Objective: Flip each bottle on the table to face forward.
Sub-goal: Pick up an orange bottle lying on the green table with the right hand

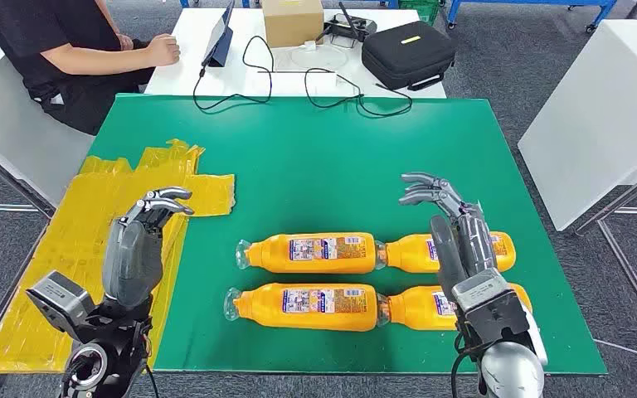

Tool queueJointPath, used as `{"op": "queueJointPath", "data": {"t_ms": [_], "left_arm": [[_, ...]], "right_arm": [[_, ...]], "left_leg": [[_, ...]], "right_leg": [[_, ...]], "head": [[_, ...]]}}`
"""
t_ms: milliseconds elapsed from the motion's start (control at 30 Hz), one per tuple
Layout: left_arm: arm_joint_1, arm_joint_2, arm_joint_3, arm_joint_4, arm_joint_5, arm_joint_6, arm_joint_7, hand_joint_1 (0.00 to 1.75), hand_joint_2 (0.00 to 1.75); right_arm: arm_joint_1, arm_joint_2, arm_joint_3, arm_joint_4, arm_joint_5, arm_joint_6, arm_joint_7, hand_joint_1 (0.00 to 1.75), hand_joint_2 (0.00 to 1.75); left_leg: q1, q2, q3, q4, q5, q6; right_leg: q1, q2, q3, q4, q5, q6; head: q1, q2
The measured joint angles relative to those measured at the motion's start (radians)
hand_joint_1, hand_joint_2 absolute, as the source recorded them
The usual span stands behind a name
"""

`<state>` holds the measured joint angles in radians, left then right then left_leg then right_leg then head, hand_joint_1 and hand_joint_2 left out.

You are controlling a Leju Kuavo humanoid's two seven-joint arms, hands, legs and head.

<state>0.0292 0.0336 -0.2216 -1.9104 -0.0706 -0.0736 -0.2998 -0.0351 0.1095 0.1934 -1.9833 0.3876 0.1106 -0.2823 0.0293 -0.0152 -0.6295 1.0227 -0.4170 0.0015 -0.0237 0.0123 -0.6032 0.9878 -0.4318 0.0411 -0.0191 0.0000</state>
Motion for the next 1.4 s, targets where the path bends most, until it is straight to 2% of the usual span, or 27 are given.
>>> {"op": "queueJointPath", "data": {"t_ms": [333, 400, 433, 533, 567, 667, 733, 867, 1000, 1133, 1267, 1400], "left_arm": [[0.0, 0.0, 0.0, 0.0, 0.002, 0.001, 0.0, 1.75, 0.0], [0.008, 0.0, 0.0, 0.001, 0.037, 0.015, -0.01, 1.75, 0.0], [0.026, 0.0, 0.001, 0.005, 0.072, 0.028, -0.035, 1.75, 0.0], [0.128, 0.002, 0.007, 0.039, 0.178, 0.065, -0.17, 1.38, 0.0], [0.156, 0.004, 0.007, 0.051, 0.202, 0.069, -0.197, 0.97, 0.0], [0.194, 0.006, 0.007, 0.069, 0.27, 0.069, -0.181, 0.1, 0.0], [0.206, 0.003, 0.007, 0.073, 0.291, 0.065, -0.156, 0.1, 0.0], [0.215, 0.0, 0.006, 0.075, 0.3, 0.062, -0.138, 0.0, 0.0], [0.218, 0.001, 0.004, 0.078, 0.276, 0.067, -0.111, 0.0, 0.0], [0.226, 0.002, 0.003, 0.079, 0.252, 0.082, -0.091, 0.0, 0.0], [0.236, 0.008, 0.003, 0.079, 0.256, 0.079, -0.089, 0.0, 0.0], [0.255, 0.021, 0.004, 0.08, 0.277, 0.073, -0.094, 0.0, 0.0]], "right_arm": [[0.0, 0.0, 0.0, 0.0, -0.002, -0.001, 0.002, 1.75, 0.0], [0.02, -0.003, -0.001, -0.002, -0.051, -0.026, 0.009, 1.75, 0.0], [0.056, -0.011, -0.003, -0.005, -0.114, -0.056, -0.005, 1.6, 0.0], [0.239, -0.064, -0.011, -0.011, -0.33, -0.166, -0.146, 0.29, 0.0], [0.286, -0.082, -0.011, -0.01, -0.363, -0.188, -0.184, 0.0, 0.0], [0.354, -0.123, -0.011, -0.006, -0.392, -0.218, -0.19, 0.0, 0.0], [0.371, -0.141, -0.008, -0.006, -0.395, -0.227, -0.167, 0.0, 0.0], [0.383, -0.161, -0.004, -0.008, -0.391, -0.232, -0.15, 0.0, 0.0], [0.39, -0.176, -0.002, -0.009, -0.368, -0.25, -0.141, 0.0, 0.0], [0.4, -0.187, -0.001, -0.015, -0.368, -0.239, -0.122, 0.0, 1.75], [0.41, -0.204, -0.004, -0.028, -0.266, -0.211, -0.048, 0.0, 1.75], [0.431, -0.234, -0.035, -0.039, 0.013, -0.211, 0.068, 0.0, 1.75]], "left_leg": [[0.0, 0.0, 0.0, 0.0, 0.0, 0.0], [0.0, 0.0, 0.001, 0.0, 0.0, 0.0], [0.0, -0.001, 0.002, 0.0, -0.002, 0.0], [0.0, -0.005, 0.004, 0.0, -0.007, 0.001], [-0.001, -0.005, 0.003, 0.0, -0.008, 0.001], [-0.001, -0.003, 0.003, 0.0, -0.01, 0.0], [-0.001, -0.003, 0.004, 0.0, -0.011, 0.0], [-0.001, -0.003, 0.005, 0.0, -0.01, 0.0], [-0.001, -0.003, 0.006, 0.0, -0.01, 0.0], [-0.001, -0.003, 0.006, 0.0, -0.01, 0.0], [-0.001, -0.003, 0.006, 0.0, -0.01, 0.0], [-0.001, -0.003, 0.006, 0.0, -0.01, 0.0]], "right_leg": [[0.0, 0.0, 0.0, 0.0, 0.0, 0.0], [0.0, 0.0, 0.0, 0.0, -0.001, 0.0], [0.0, -0.001, 0.001, 0.0, -0.002, 0.001], [0.0, -0.003, 0.006, 0.0, -0.008, 0.003], [0.0, -0.003, 0.006, 0.0, -0.009, 0.002], [-0.001, -0.001, 0.004, -0.001, -0.009, 0.002], [-0.001, -0.001, 0.004, -0.001, -0.009, 0.002], [-0.001, -0.001, 0.005, -0.001, -0.009, 0.002], [-0.001, -0.001, 0.006, -0.001, -0.009, 0.002], [-0.001, -0.001, 0.007, -0.001, -0.009, 0.002], [-0.001, -0.001, 0.007, -0.001, -0.009, 0.002], [-0.001, -0.001, 0.006, -0.001, -0.009, 0.002]], "head": [[0.0, 0.0], [0.0, 0.0], [0.0, 0.0], [0.0, 0.0], [0.0, 0.0], [0.0, 0.0], [0.0, 0.0], [0.0, 0.0], [0.0, 0.0], [0.0, 0.0], [0.0, 0.0], [0.0, 0.0]]}}
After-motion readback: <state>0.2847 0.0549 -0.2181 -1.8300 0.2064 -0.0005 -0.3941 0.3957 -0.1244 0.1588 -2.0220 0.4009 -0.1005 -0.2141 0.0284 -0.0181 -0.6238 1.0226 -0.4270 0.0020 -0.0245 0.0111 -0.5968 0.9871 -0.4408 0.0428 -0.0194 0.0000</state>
